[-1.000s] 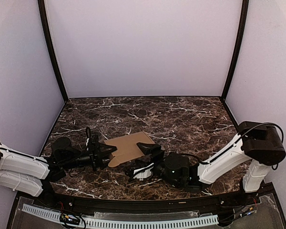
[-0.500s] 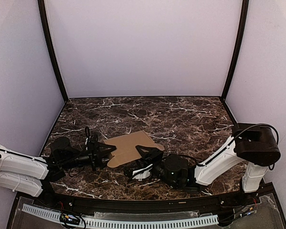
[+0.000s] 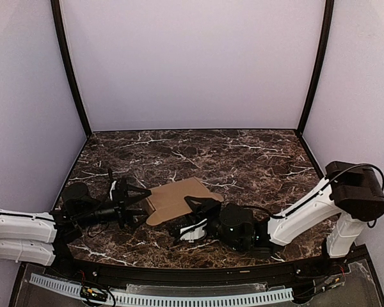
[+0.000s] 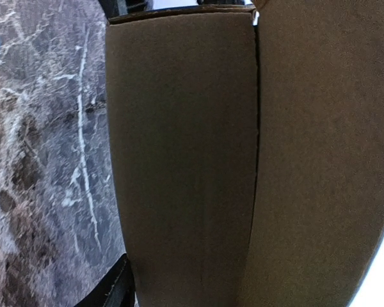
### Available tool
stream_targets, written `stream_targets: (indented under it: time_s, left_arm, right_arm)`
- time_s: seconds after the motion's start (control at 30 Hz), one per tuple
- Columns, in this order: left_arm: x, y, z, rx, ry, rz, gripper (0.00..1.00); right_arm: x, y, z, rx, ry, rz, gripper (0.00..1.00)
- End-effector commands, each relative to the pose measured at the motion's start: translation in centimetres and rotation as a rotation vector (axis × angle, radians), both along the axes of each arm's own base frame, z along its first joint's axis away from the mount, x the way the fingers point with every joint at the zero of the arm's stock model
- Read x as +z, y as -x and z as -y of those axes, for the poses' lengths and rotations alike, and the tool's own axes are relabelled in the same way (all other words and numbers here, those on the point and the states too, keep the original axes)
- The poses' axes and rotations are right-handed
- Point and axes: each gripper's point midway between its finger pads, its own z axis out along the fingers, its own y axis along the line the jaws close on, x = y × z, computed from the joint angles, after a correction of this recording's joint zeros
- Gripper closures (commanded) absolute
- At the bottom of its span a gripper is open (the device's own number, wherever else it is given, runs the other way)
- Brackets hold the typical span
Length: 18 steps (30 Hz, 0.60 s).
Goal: Fold the paper box
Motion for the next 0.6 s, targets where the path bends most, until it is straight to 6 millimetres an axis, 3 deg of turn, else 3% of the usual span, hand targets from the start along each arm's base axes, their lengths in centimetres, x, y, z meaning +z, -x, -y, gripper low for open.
stream_targets:
  time_s: [0.0,0.03,0.27,0.57]
  left_arm:
    - [-0.3,-0.1,-0.4,0.0,-0.113,0.056,0.01]
    - [-1.2,0.1,-0.6,-0.012,-0.17,0.056,0.01]
    - [-2.4,-0.2,-2.5,0.003,-0.409,0.147,0.01]
    - [0.5,-1.2,-4.2,-0.06,-0.705,0.377,0.01]
  right_arm:
    - [-0.5,0.3,1.1,-0.005,0.056,-0.179,0.54]
    - [-1.1,0.4,1.4,-0.009,0.102,-0.243,0.54]
    - [-1.3,1.6,3.6,-0.016,0.26,-0.64,0.55]
    - [-0.7,4.7,5.5,0.014,0.416,-1.066,0.58]
